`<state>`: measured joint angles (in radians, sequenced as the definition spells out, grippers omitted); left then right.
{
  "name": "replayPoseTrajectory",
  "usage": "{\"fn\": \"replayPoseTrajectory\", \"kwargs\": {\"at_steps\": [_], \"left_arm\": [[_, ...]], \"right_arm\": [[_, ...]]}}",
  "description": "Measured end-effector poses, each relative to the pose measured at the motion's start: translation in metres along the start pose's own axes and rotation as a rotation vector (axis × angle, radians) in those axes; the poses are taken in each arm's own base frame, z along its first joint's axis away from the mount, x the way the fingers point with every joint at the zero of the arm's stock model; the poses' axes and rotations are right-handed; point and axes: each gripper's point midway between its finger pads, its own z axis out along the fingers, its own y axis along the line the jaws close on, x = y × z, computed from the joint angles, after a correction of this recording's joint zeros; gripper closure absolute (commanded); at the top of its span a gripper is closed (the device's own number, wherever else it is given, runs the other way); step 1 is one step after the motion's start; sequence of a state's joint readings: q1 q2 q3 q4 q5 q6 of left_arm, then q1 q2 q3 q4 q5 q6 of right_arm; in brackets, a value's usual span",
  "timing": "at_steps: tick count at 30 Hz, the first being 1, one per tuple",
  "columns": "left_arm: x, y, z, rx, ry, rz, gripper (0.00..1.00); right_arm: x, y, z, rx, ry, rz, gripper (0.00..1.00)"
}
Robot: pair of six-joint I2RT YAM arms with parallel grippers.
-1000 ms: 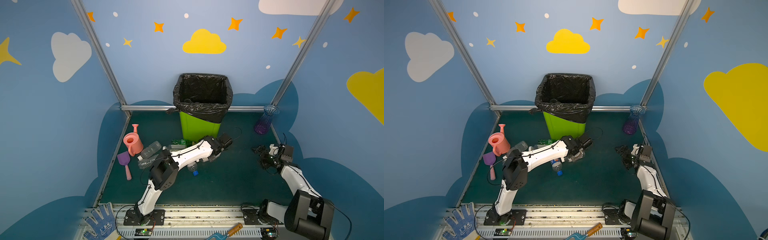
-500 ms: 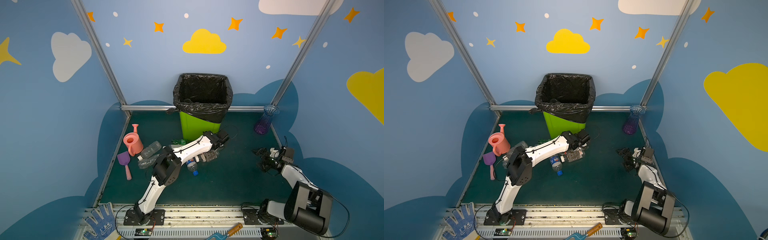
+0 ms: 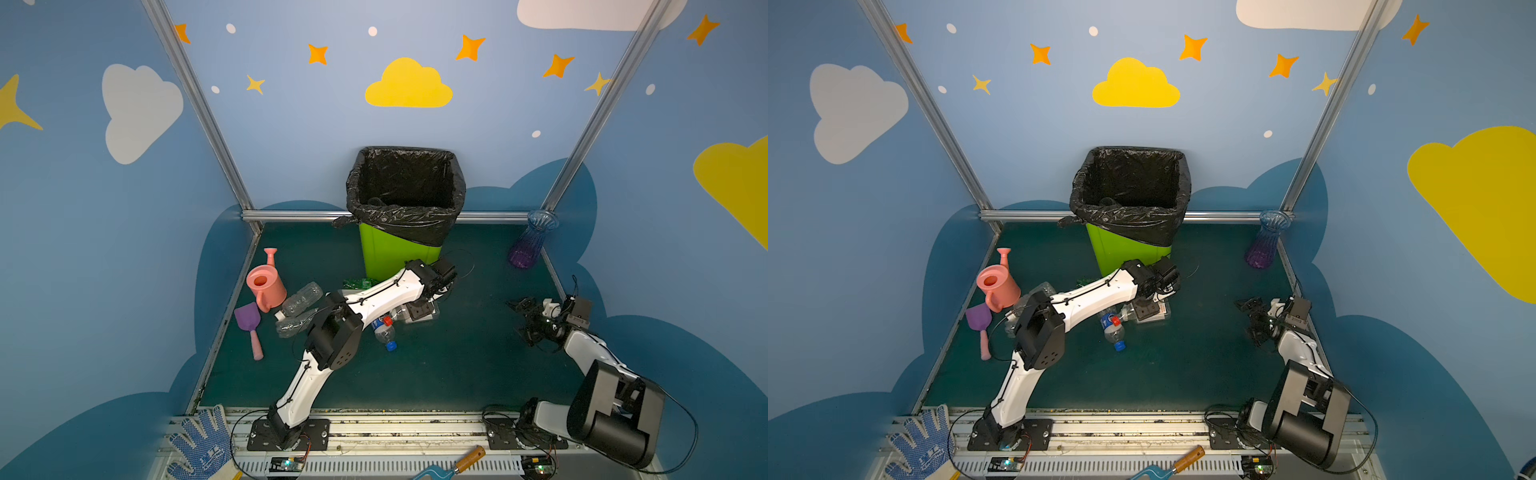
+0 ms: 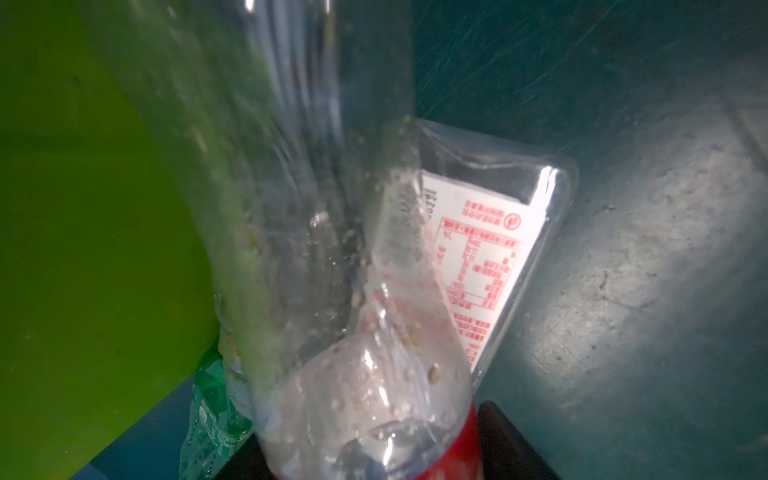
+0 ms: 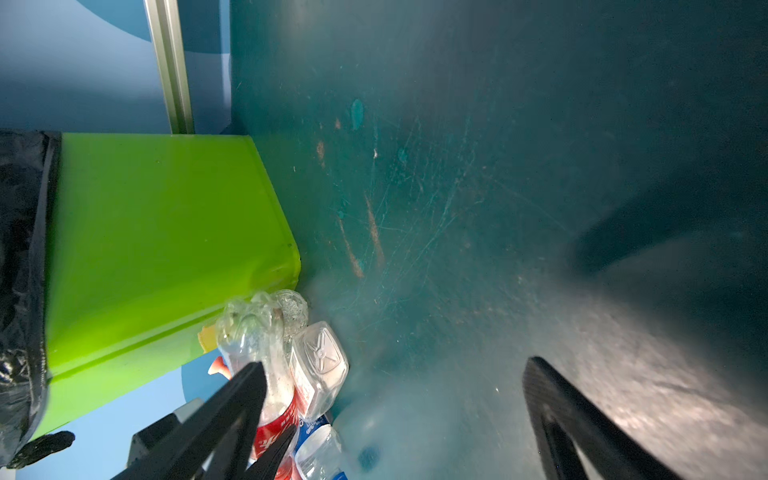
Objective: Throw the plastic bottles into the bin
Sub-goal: 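Grasp the red-labelled bottle with the left gripper and lift it over the bin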
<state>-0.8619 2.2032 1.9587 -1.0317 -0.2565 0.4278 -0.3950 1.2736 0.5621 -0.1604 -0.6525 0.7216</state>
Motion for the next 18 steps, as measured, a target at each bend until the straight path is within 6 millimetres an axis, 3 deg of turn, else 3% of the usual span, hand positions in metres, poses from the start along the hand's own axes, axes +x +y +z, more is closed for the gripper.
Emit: {"fn": "replayPoseTrajectory", "kwargs": {"at_steps": [13, 16, 18], "left_arm": [[-0.009, 0.000, -0.006, 0.016, -0.038, -0.003, 0.52], [-0.018, 0.003, -0.020, 0.017, -0.086, -0.013, 0.52], [-0.026, 0.008, -0.043, 0.008, -0.149, -0.023, 0.52]], "right_arm": [[-0.005, 0.000, -0.010, -0.012, -0.036, 0.008, 0.05], [-0.005, 0.002, -0.012, -0.017, -0.041, 0.009, 0.05], [-0.006, 0.004, -0.015, -0.023, -0.049, 0.005, 0.05]]}}
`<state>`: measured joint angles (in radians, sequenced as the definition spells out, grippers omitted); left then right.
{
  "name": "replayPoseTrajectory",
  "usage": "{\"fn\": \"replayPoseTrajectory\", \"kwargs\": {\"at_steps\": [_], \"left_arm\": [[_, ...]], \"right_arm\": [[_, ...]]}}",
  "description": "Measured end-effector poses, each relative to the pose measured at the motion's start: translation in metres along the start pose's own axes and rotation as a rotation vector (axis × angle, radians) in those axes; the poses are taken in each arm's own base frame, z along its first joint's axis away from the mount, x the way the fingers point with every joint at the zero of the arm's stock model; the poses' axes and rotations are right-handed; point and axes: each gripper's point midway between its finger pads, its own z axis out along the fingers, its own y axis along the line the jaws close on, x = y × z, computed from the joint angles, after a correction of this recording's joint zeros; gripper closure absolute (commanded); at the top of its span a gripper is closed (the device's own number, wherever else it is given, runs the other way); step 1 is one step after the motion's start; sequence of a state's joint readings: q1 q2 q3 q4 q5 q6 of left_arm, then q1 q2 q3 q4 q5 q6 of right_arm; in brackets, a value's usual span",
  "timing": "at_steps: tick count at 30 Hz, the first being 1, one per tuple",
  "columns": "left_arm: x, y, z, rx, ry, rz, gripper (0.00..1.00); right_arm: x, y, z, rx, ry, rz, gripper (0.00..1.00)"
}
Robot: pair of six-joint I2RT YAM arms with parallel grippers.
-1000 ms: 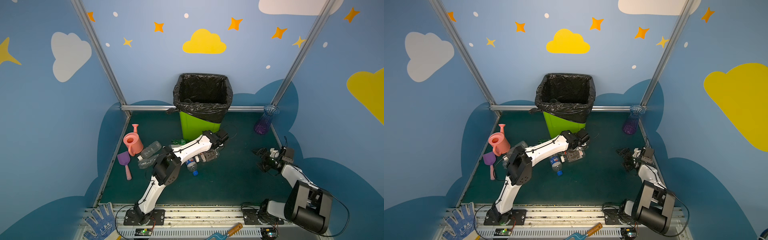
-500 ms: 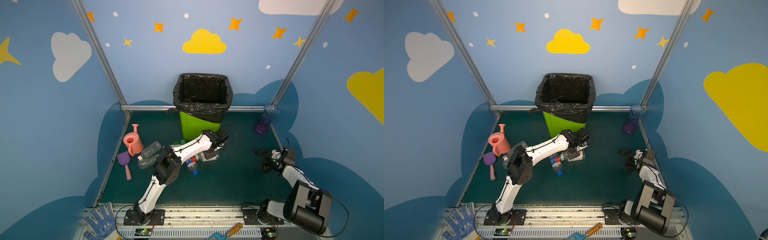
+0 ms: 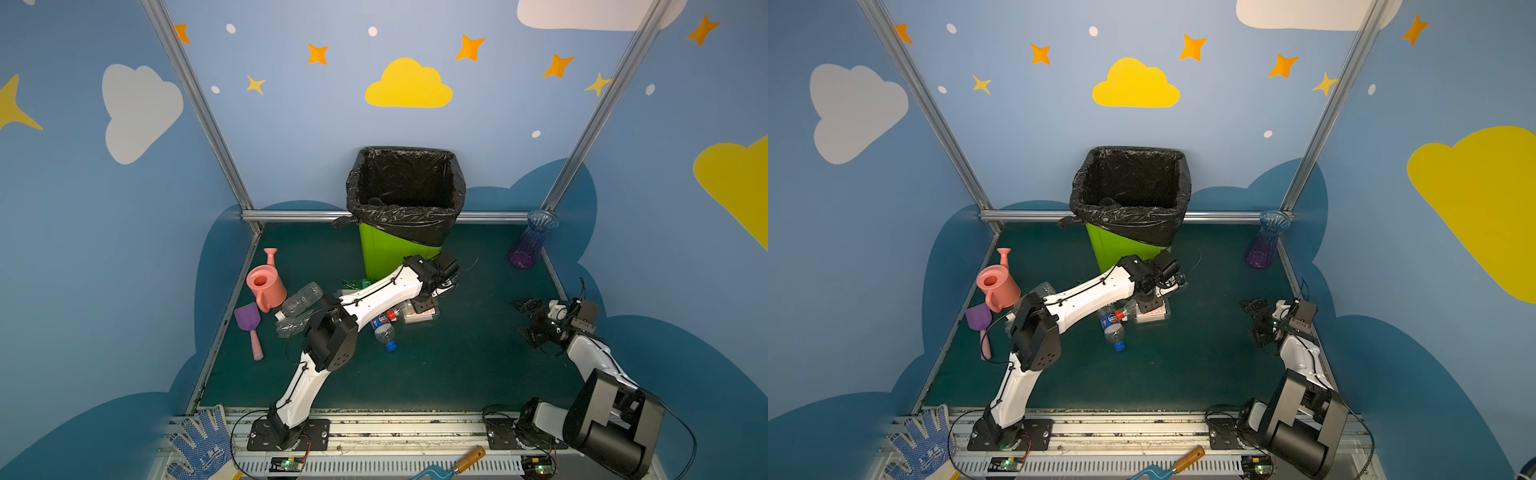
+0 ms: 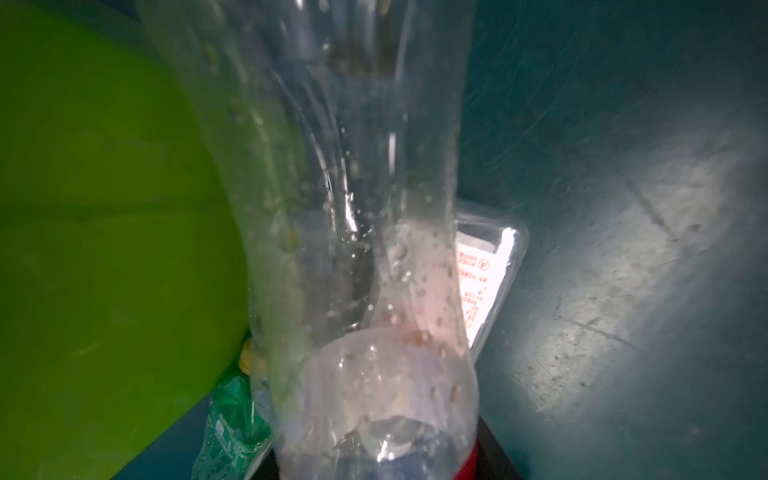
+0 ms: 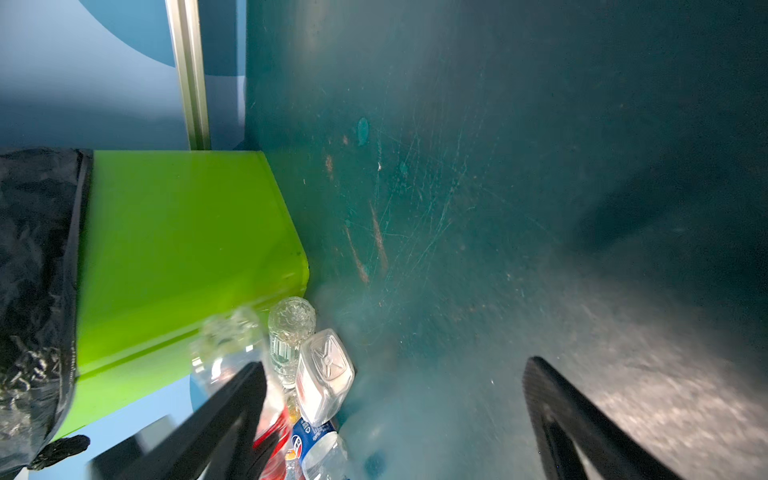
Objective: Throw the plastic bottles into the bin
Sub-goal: 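Grasp the red-labelled bottle with the left gripper and lift it over the bin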
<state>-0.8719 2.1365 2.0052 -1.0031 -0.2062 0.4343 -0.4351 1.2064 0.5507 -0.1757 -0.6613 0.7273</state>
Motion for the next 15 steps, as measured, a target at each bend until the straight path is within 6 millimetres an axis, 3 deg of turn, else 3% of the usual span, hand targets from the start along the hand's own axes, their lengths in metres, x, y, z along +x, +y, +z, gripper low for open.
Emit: {"fn": "replayPoseTrajectory", "kwargs": {"at_steps": [2, 4, 7, 9, 12, 15], "left_arm": [[-0.016, 0.006, -0.034, -0.018, -0.094, -0.003, 0.52], [-0.037, 0.013, -0.080, -0.048, -0.219, 0.000, 0.52], [-0.068, 0.030, -0.177, -0.126, -0.476, -0.002, 0.51], [-0.076, 0.040, -0.240, -0.181, -0.642, -0.008, 0.50], [-0.070, 0.064, -0.333, -0.287, -0.888, -0.033, 0.49], [-0.050, 0.083, -0.417, -0.401, -1.134, -0.046, 0.49]], "right_arm": [[0.000, 0.002, -0.001, -0.006, -0.004, -0.003, 0.05], [0.000, 0.003, -0.002, -0.009, -0.005, 0.001, 0.05], [0.000, 0.004, -0.002, -0.013, -0.003, 0.008, 0.05], [0.000, 0.006, -0.002, -0.018, 0.000, 0.011, 0.05], [-0.003, 0.011, -0.004, -0.029, -0.003, 0.008, 0.05], [-0.007, 0.019, -0.006, -0.045, -0.010, -0.003, 0.05]]}}
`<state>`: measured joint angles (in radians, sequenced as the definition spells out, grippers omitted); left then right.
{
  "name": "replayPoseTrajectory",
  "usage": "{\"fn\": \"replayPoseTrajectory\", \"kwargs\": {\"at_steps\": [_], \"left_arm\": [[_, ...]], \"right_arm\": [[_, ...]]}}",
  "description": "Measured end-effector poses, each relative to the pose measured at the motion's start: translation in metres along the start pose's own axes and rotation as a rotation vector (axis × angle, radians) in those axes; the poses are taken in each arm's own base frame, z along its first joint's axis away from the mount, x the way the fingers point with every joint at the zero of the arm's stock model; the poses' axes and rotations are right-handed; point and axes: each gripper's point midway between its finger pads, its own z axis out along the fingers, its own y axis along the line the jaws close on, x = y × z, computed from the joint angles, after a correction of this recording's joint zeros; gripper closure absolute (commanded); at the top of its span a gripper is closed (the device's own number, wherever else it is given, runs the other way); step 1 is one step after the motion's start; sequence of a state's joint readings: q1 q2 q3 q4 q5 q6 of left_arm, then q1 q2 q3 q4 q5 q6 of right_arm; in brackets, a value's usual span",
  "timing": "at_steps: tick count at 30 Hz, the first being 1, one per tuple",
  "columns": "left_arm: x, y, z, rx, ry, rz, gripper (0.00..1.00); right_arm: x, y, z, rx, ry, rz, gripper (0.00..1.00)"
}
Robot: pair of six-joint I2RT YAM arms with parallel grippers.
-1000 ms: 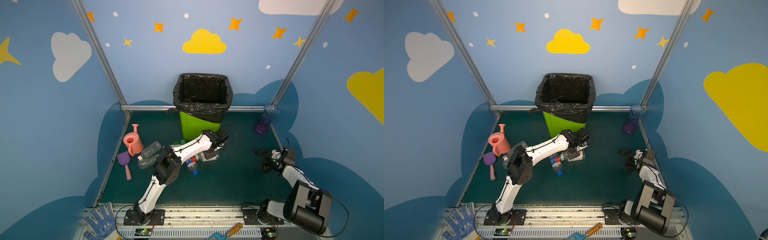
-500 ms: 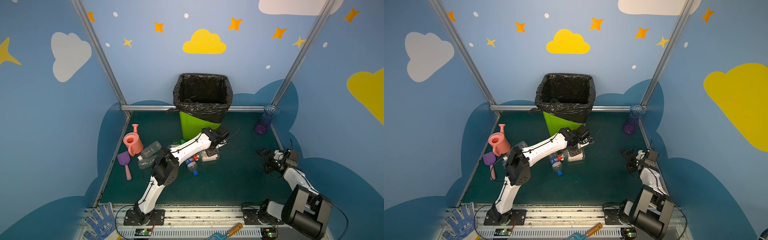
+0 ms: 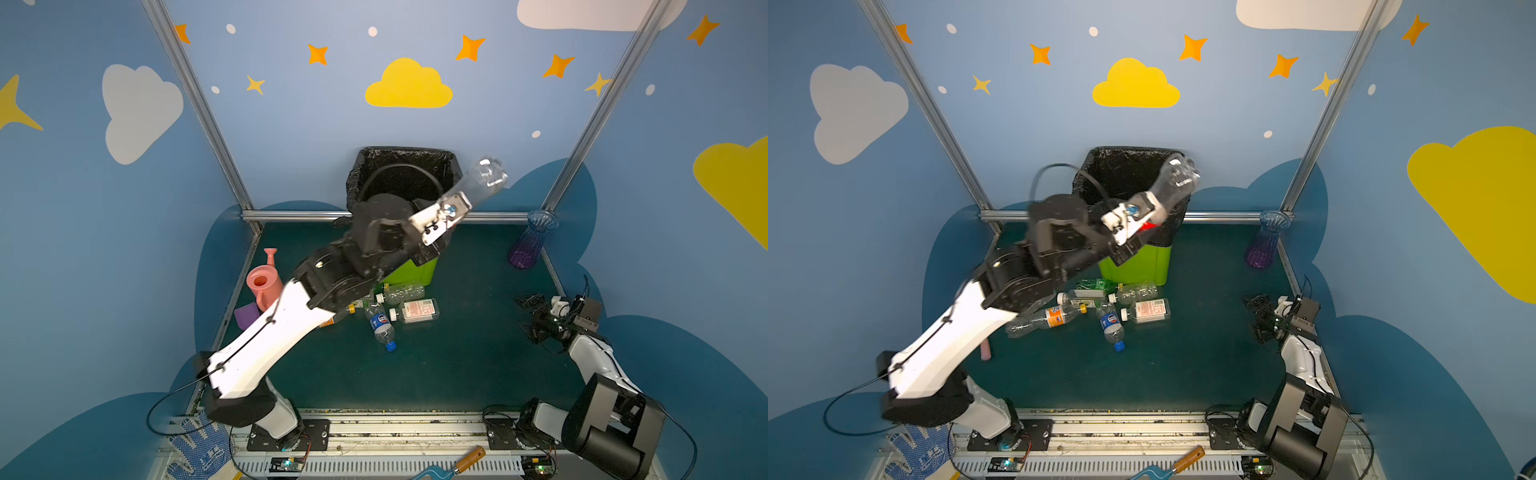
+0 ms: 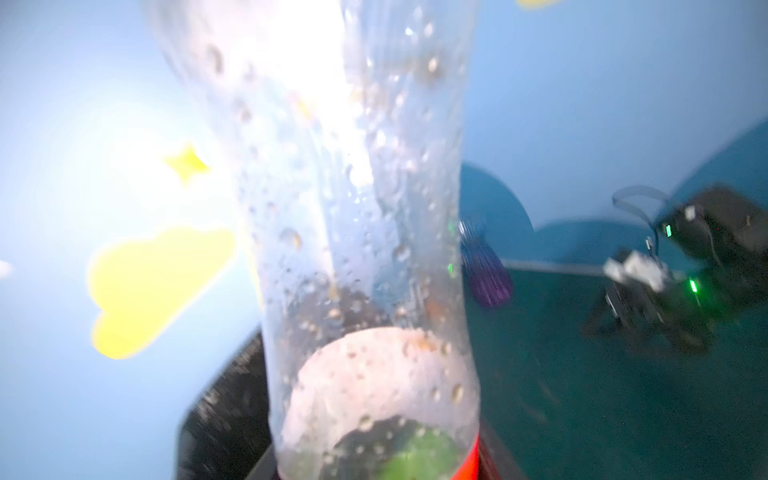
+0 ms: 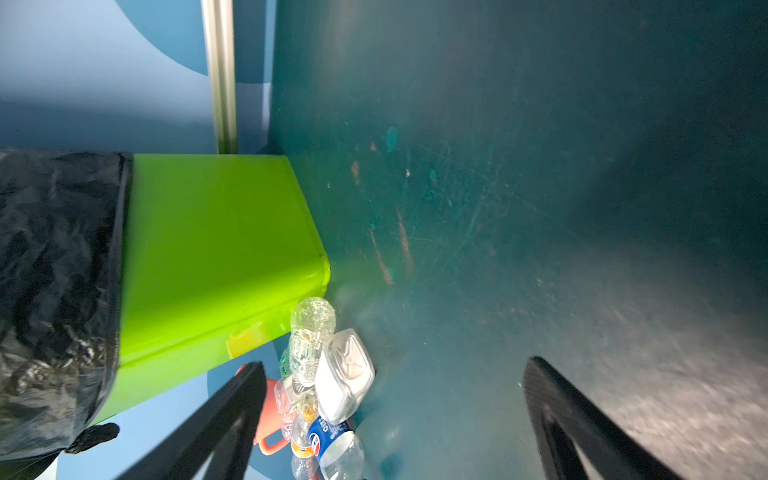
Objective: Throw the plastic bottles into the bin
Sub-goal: 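Grasp the red-labelled bottle with the left gripper and lift it over the bin, then open the left gripper to drop the red-labelled bottle into the bin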
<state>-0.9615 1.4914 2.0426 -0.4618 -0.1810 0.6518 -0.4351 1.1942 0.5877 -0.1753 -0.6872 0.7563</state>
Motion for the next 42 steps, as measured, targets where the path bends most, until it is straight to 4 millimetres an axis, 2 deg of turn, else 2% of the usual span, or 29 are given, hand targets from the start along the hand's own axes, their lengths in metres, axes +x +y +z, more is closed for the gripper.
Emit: {"fn": "replayPoseTrajectory", "kwargs": {"at_steps": [3, 5, 7, 9, 11, 12, 13, 15, 16, 17, 18, 19, 20, 22, 24, 27, 29, 31, 33, 36, 37, 39, 42], "left_arm": [[-0.049, 0.031, -0.035, -0.082, -0.229, 0.003, 0.49], [-0.073, 0.046, -0.045, -0.118, -0.352, -0.002, 0.50], [-0.087, 0.065, -0.045, -0.152, -0.433, -0.020, 0.50], [-0.086, 0.093, -0.028, -0.190, -0.471, -0.080, 0.49], [-0.067, 0.126, 0.007, -0.228, -0.449, -0.170, 0.47], [-0.055, 0.147, 0.028, -0.254, -0.429, -0.223, 0.43], [-0.042, 0.158, 0.049, -0.262, -0.405, -0.263, 0.39], [0.002, 0.171, 0.101, -0.265, -0.327, -0.356, 0.22], [0.024, 0.170, 0.122, -0.260, -0.298, -0.394, 0.18], [0.052, 0.162, 0.145, -0.243, -0.244, -0.435, 0.15], [0.082, 0.149, 0.165, -0.216, -0.165, -0.474, 0.08], [0.099, 0.138, 0.175, -0.196, -0.114, -0.494, 0.01], [0.116, 0.125, 0.186, -0.174, -0.057, -0.513, 0.00], [0.129, 0.101, 0.192, -0.142, 0.013, -0.513, 0.00], [0.115, 0.085, 0.182, -0.114, 0.018, -0.494, 0.00], [0.058, 0.085, 0.140, -0.108, -0.078, -0.460, 0.00], [0.011, 0.105, 0.094, -0.151, -0.186, -0.438, 0.00], [-0.016, 0.128, 0.052, -0.220, -0.262, -0.428, 0.00], [-0.026, 0.144, 0.018, -0.288, -0.306, -0.427, 0.00], [-0.006, 0.149, -0.010, -0.368, -0.286, -0.446, 0.00], [0.010, 0.146, -0.014, -0.390, -0.257, -0.459, 0.00], [0.050, 0.135, -0.014, -0.415, -0.183, -0.496, 0.00], [0.146, 0.108, -0.018, -0.462, 0.016, -0.572, 0.00]], "right_arm": [[-0.002, 0.005, -0.001, -0.014, -0.001, -0.004, 0.05], [-0.002, 0.007, -0.001, -0.019, 0.001, -0.002, 0.05], [-0.002, 0.008, -0.002, -0.022, 0.002, 0.000, 0.05], [-0.002, 0.010, -0.004, -0.026, -0.003, 0.001, 0.05], [-0.002, 0.015, -0.007, -0.037, -0.014, -0.006, 0.05], [-0.002, 0.018, -0.009, -0.045, -0.020, -0.012, 0.05], [-0.002, 0.020, -0.011, -0.050, -0.025, -0.017, 0.05], [-0.002, 0.024, -0.014, -0.061, -0.032, -0.026, 0.05], [-0.001, 0.025, -0.015, -0.063, -0.034, -0.029, 0.05], [-0.001, 0.026, -0.017, -0.064, -0.036, -0.031, 0.05], [0.000, 0.027, -0.018, -0.065, -0.039, -0.033, 0.05], [0.000, 0.028, -0.020, -0.065, -0.042, -0.035, 0.05], [0.000, 0.029, -0.021, -0.067, -0.046, -0.038, 0.05], [0.000, 0.031, -0.023, -0.070, -0.054, -0.045, 0.05], [0.000, 0.032, -0.024, -0.073, -0.056, -0.046, 0.05], [0.000, 0.032, -0.024, -0.073, -0.055, -0.043, 0.05], [0.001, 0.032, -0.024, -0.075, -0.052, -0.039, 0.05], [0.002, 0.032, -0.023, -0.076, -0.048, -0.036, 0.05], [0.003, 0.033, -0.022, -0.077, -0.042, -0.036, 0.05], [0.009, 0.032, -0.019, -0.075, -0.026, -0.031, 0.05], [0.014, 0.031, -0.018, -0.073, -0.016, -0.026, 0.05], [0.023, 0.030, -0.014, -0.068, 0.007, -0.021, 0.05], [0.044, 0.031, -0.004, -0.056, 0.058, -0.027, 0.05]]}}
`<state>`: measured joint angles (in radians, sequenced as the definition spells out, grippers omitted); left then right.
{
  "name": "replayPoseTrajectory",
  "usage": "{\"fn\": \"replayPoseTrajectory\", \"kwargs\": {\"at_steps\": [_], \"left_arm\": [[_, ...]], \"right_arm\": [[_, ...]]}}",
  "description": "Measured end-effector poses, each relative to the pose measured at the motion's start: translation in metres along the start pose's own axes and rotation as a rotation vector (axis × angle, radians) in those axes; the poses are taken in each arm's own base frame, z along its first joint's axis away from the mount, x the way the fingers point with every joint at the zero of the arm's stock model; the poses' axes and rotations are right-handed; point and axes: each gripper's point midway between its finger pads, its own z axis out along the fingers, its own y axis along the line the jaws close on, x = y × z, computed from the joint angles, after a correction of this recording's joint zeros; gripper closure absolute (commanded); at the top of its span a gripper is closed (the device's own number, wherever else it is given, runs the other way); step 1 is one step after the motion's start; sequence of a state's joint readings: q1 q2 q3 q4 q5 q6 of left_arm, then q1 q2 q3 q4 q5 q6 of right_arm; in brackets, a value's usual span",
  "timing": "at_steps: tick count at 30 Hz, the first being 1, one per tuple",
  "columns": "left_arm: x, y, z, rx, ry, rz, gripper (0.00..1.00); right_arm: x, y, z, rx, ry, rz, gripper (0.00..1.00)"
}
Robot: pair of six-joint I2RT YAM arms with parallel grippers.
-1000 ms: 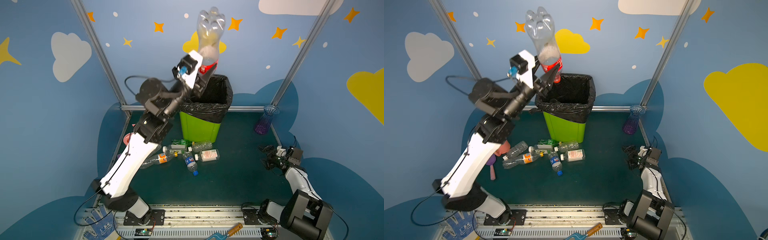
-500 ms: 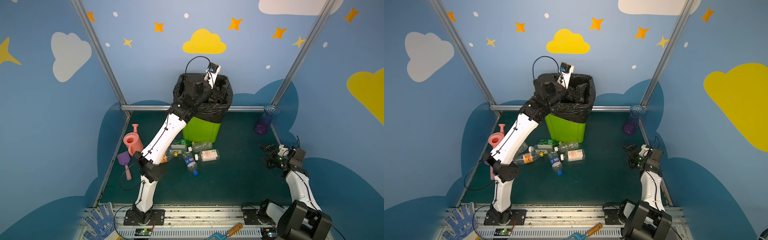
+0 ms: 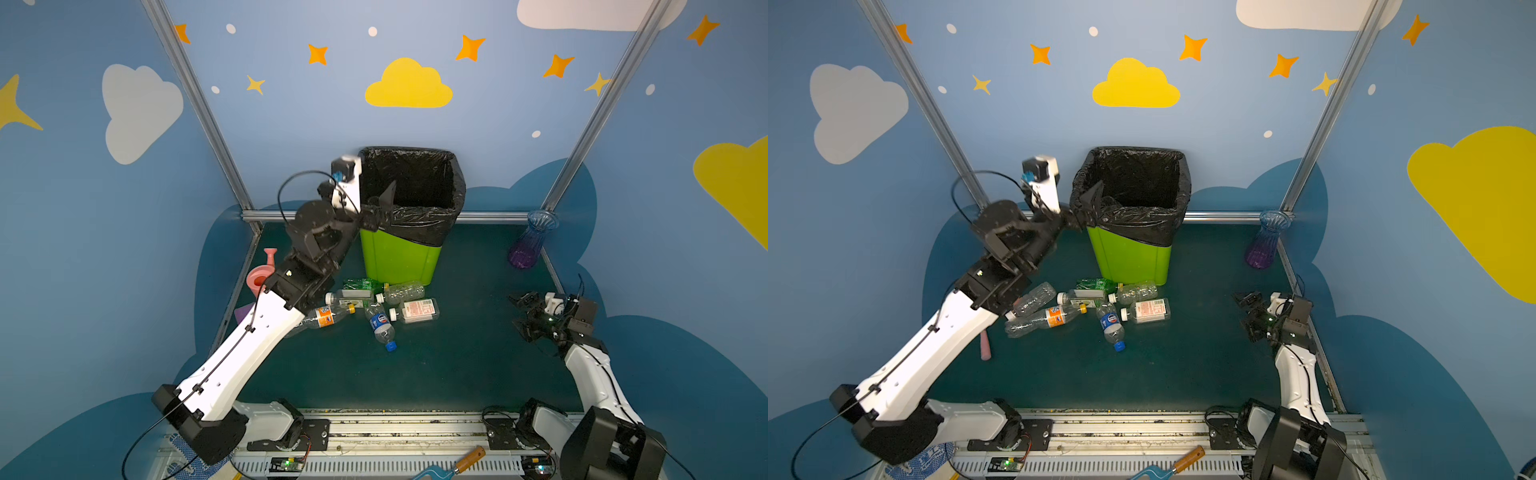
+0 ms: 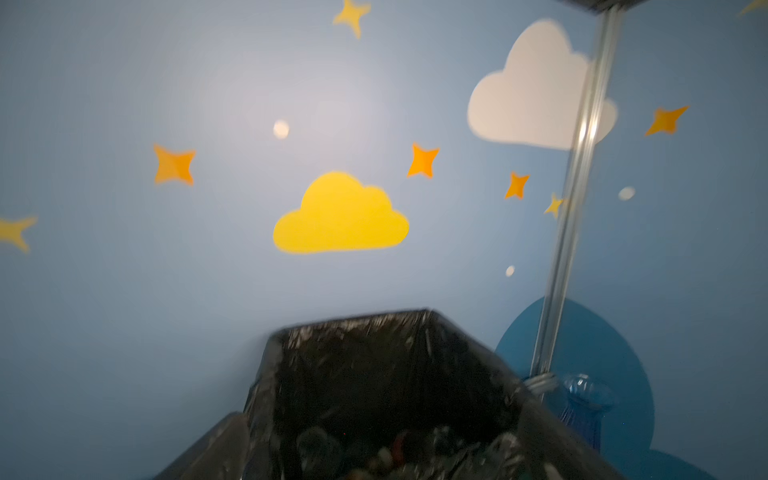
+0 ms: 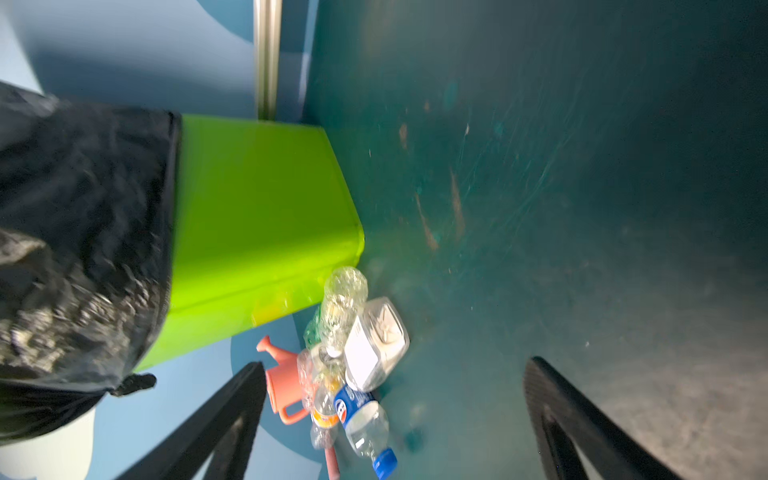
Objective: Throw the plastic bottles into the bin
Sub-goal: 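Lower the right gripper onto the Pepsi-labelled bottle while the left withdraws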
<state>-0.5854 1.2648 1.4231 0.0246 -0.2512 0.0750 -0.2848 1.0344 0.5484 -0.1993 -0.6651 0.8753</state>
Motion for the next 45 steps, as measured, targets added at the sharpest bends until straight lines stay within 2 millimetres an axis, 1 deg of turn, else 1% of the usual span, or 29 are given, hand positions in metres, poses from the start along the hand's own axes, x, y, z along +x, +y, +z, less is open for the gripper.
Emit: {"fn": "replayPoseTrajectory", "kwargs": {"at_steps": [1, 2, 3, 5, 6, 8, 10, 12, 17, 20, 22, 24, 26, 31, 34, 37, 39, 45], "left_arm": [[0.036, 0.016, -0.005, -0.050, 0.072, -0.013, 0.00], [0.065, 0.030, -0.013, -0.097, 0.131, -0.030, 0.00], [0.089, 0.043, -0.022, -0.141, 0.176, -0.048, 0.00], [0.127, 0.068, -0.048, -0.227, 0.249, -0.091, 0.00], [0.139, 0.077, -0.061, -0.259, 0.265, -0.115, 0.00], [0.155, 0.091, -0.087, -0.315, 0.278, -0.171, 0.00], [0.167, 0.104, -0.107, -0.367, 0.275, -0.226, 0.00], [0.185, 0.117, -0.123, -0.423, 0.283, -0.274, 0.00], [0.244, 0.156, -0.157, -0.593, 0.360, -0.365, 0.00], [0.270, 0.172, -0.173, -0.668, 0.396, -0.418, 0.00], [0.280, 0.181, -0.181, -0.702, 0.401, -0.455, 0.00], [0.289, 0.187, -0.188, -0.727, 0.401, -0.492, 0.00], [0.296, 0.191, -0.192, -0.742, 0.404, -0.523, 0.00], [0.314, 0.196, -0.200, -0.765, 0.431, -0.575, 0.00], [0.317, 0.197, -0.201, -0.766, 0.437, -0.591, 0.00], [0.317, 0.198, -0.201, -0.764, 0.437, -0.599, 0.00], [0.317, 0.198, -0.201, -0.761, 0.439, -0.604, 0.00], [0.316, 0.198, -0.199, -0.755, 0.435, -0.612, 0.00]], "right_arm": [[0.008, 0.001, 0.004, 0.004, 0.020, -0.005, 0.05], [0.016, 0.003, 0.009, 0.009, 0.040, -0.011, 0.05], [0.023, 0.004, 0.013, 0.015, 0.055, -0.015, 0.05], [0.039, 0.007, 0.022, 0.031, 0.084, -0.032, 0.05], [0.046, 0.009, 0.025, 0.035, 0.097, -0.044, 0.05], [0.062, 0.015, 0.033, 0.048, 0.123, -0.079, 0.05], [0.078, 0.020, 0.042, 0.070, 0.153, -0.130, 0.06], [0.095, 0.031, 0.051, 0.096, 0.187, -0.197, 0.07], [0.136, 0.089, 0.077, 0.097, 0.242, -0.423, 0.10], [0.165, 0.115, 0.095, 0.100, 0.279, -0.543, 0.10], [0.188, 0.125, 0.108, 0.119, 0.309, -0.621, 0.11], [0.210, 0.129, 0.119, 0.147, 0.339, -0.692, 0.11], [0.231, 0.128, 0.131, 0.181, 0.370, -0.759, 0.11], [0.269, 0.117, 0.149, 0.264, 0.440, -0.891, 0.16], [0.285, 0.116, 0.160, 0.309, 0.466, -0.968, 0.19], [0.297, 0.115, 0.168, 0.345, 0.484, -1.039, 0.20], [0.302, 0.112, 0.171, 0.369, 0.496, -1.076, 0.20], [0.312, 0.094, 0.183, 0.455, 0.550, -1.157, 0.22]]}}
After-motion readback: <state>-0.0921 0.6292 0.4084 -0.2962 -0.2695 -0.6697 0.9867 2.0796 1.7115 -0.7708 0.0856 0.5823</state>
